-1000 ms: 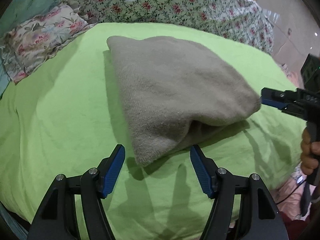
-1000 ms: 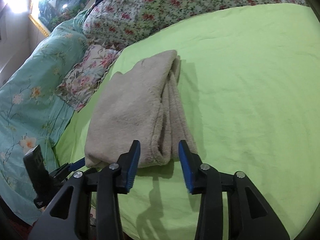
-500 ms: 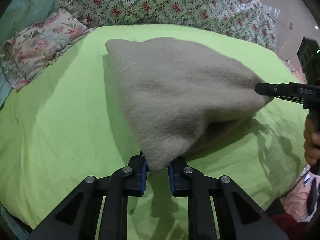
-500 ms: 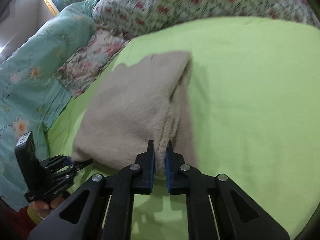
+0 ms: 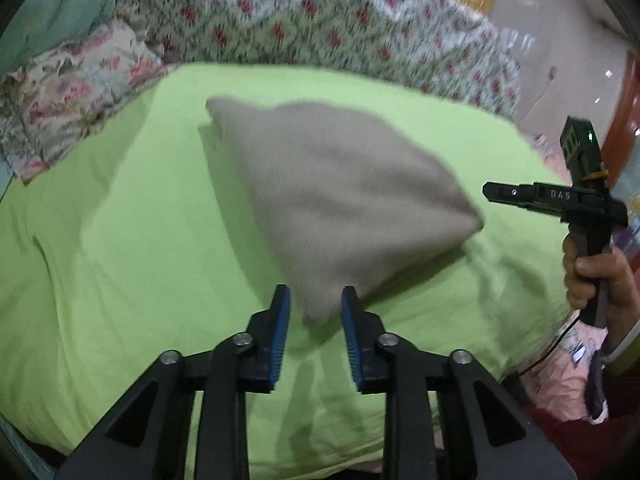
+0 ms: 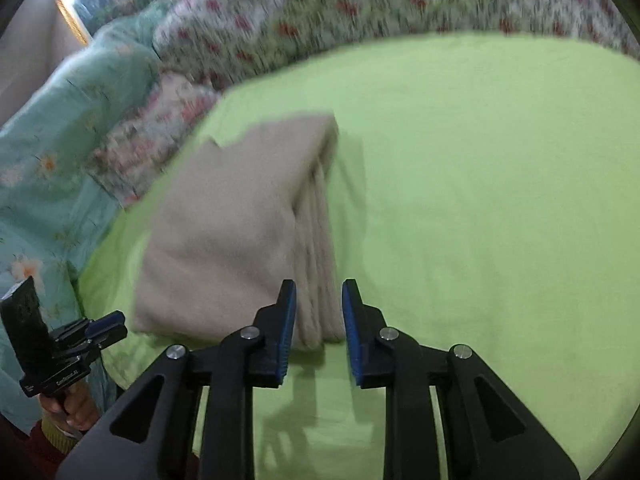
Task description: Fold small clothes
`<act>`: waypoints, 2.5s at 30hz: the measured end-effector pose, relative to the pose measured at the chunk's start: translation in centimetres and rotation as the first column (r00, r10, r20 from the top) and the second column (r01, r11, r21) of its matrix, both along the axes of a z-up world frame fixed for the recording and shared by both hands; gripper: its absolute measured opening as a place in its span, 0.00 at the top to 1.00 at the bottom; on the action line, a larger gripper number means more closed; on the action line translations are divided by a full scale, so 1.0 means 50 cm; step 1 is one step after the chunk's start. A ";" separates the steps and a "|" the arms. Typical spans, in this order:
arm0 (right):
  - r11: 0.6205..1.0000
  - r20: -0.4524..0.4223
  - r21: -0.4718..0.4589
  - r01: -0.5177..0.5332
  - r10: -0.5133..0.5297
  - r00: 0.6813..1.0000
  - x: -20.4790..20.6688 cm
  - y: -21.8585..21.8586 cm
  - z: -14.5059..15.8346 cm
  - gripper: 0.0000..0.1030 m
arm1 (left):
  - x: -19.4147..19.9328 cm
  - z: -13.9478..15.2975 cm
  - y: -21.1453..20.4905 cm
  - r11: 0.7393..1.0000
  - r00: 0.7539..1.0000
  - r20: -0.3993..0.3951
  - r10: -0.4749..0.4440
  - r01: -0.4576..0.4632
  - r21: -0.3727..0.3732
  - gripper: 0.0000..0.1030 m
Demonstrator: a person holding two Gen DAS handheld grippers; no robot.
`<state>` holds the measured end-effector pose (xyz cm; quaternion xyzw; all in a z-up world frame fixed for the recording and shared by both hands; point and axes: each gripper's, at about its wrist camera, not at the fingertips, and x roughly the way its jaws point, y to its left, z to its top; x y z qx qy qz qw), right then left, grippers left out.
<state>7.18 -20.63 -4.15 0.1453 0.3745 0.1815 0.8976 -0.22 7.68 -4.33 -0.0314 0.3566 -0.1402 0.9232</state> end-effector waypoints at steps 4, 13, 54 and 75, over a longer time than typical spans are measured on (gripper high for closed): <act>0.995 0.093 0.070 -0.069 0.062 0.994 -0.003 0.047 0.059 0.76 | 0.031 0.037 0.003 0.993 0.998 0.056 -0.027 0.033 -0.112 0.69; 0.994 0.041 0.003 -0.110 0.110 0.993 0.107 0.174 0.003 0.76 | 0.127 -0.031 -0.043 0.981 0.993 -0.076 -0.087 0.072 -0.181 0.70; 0.995 -0.006 -0.102 -0.013 0.013 1.000 -0.053 0.074 -0.082 0.68 | 0.001 -0.055 -0.057 0.990 0.988 -0.071 0.139 -0.141 -0.023 0.45; 0.990 -0.051 -0.110 -0.092 0.086 0.995 -0.159 0.112 -0.074 0.32 | -0.069 -0.062 -0.019 0.975 0.970 -0.106 0.220 -0.214 0.063 0.15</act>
